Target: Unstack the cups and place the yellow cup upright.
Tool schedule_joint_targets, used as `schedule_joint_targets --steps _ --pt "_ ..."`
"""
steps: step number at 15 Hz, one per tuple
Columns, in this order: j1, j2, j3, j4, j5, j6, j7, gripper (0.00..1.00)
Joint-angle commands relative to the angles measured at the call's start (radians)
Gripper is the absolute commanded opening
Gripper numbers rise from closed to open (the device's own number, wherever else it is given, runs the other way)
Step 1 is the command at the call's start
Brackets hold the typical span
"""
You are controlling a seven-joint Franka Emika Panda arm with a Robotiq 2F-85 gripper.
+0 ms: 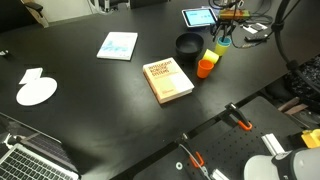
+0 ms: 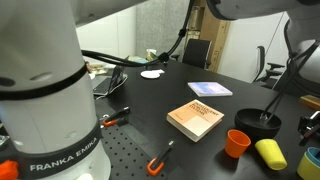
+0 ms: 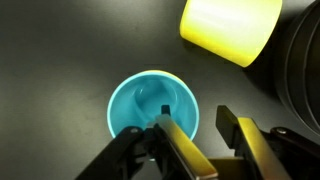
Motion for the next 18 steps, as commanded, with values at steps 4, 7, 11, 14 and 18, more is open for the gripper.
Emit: schedule_joint_targets --steps 4,7,11,14,18 --pt "-0.031 -0.005 0.027 0.019 0.036 -0.01 -0.014 0.05" --pt "-0.027 -0.012 0.021 0.016 0.026 -0.004 -0.012 0.07" --pt "-0.024 -0.044 0.02 -0.01 0.025 -0.002 -0.019 0.07" --pt "-0.016 -0.035 0.015 0.003 0.015 -0.015 -0.012 0.07" --pt "-0.008 -0.059 0.006 -0.017 -0.002 -0.001 -0.01 0.06"
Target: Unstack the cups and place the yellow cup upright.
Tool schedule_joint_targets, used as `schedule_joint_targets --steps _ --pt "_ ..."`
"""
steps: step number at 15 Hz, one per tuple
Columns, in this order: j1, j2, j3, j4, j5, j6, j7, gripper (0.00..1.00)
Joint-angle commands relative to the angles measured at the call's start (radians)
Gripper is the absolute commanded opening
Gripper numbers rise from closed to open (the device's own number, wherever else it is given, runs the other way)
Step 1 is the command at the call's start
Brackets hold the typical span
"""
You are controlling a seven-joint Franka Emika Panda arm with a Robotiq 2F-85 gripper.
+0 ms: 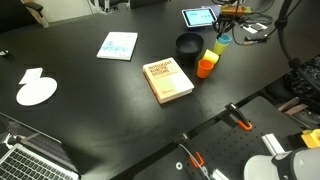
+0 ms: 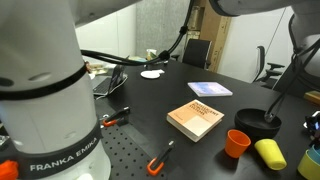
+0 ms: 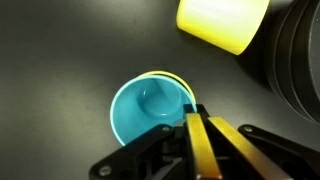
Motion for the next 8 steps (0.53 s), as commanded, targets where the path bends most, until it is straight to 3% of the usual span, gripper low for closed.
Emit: schedule_joint_targets --steps 1,8 --pt "0.005 -0.045 -0.008 -0.026 -0.01 0.004 -0.01 0.06" --pt "0.018 -0.154 -0.044 -0.098 -0.047 0.02 -0.008 0.06"
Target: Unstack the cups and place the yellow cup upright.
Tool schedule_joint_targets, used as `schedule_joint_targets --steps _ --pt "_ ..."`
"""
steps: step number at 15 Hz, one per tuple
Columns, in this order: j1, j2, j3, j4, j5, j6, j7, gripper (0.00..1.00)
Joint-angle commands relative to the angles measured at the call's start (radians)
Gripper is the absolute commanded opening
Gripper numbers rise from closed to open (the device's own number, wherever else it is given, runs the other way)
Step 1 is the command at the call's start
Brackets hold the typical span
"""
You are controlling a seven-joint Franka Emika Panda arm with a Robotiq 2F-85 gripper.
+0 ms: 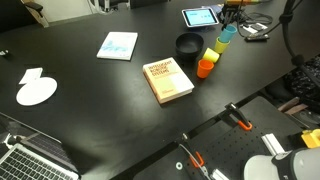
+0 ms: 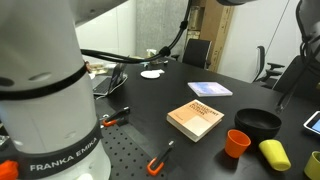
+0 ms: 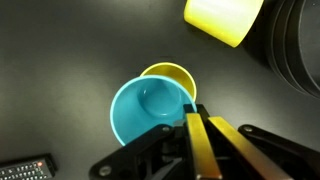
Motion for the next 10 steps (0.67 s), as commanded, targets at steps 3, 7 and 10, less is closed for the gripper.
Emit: schedule_joint_targets --steps 3,7,10 --pt "0.014 -0.15 -0.023 -0.163 -0.035 0.037 -0.014 0.06" --pt "0.009 -0.2 -0.018 -0.276 -0.031 0.061 -0.02 0.06" --pt "-0.001 -0.216 -0.017 -0.356 -0.022 0.077 -0.019 0.06"
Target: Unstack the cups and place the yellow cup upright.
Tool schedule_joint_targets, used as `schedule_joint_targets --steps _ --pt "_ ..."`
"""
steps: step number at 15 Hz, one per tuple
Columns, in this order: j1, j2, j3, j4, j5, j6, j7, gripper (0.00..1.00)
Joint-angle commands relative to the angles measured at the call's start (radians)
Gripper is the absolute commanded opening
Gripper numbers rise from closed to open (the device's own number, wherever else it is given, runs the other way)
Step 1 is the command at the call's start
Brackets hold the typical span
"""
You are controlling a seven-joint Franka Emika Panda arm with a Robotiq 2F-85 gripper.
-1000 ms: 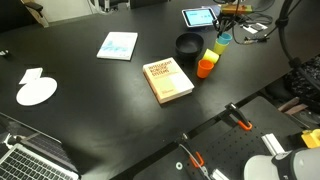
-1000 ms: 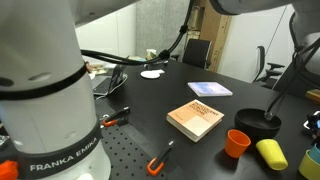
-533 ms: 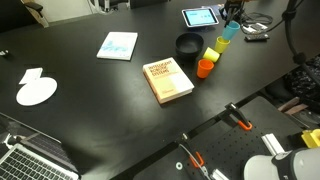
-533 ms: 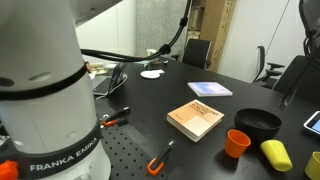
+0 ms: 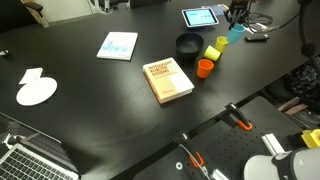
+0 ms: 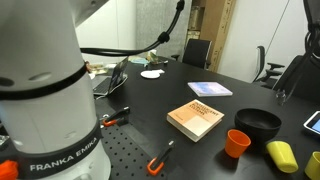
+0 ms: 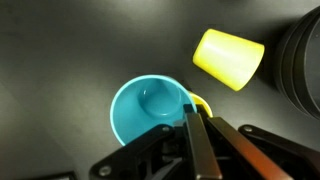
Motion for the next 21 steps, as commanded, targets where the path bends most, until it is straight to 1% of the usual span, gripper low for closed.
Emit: schedule_joint_targets --steps 1,5,6,10,15,16,17,18,21 --pt "-0.008 -0.063 0.001 -0.146 0.008 0.056 -0.018 0.06" --pt "-0.016 -0.051 -0.005 -0.213 0.0 0.147 -0.012 0.05" --pt "-0.004 -0.042 -0.023 -0.219 0.011 0.162 -0.018 0.05" --pt "-0.01 -0.028 -0.028 -0.251 0.018 0.2 -0.02 0.05" --pt "-0.011 -0.008 -0.022 -0.248 0.029 0.215 -0.026 0.05" --pt "-0.01 -0.005 -0.023 -0.245 0.029 0.213 -0.025 0.17" --pt "-0.01 -0.002 -0.022 -0.243 0.03 0.212 -0.024 0.2" --pt "-0.012 0.003 -0.021 -0.237 0.032 0.205 -0.024 0.38" --pt "-0.018 0.006 -0.017 -0.234 0.042 0.194 -0.026 0.6"
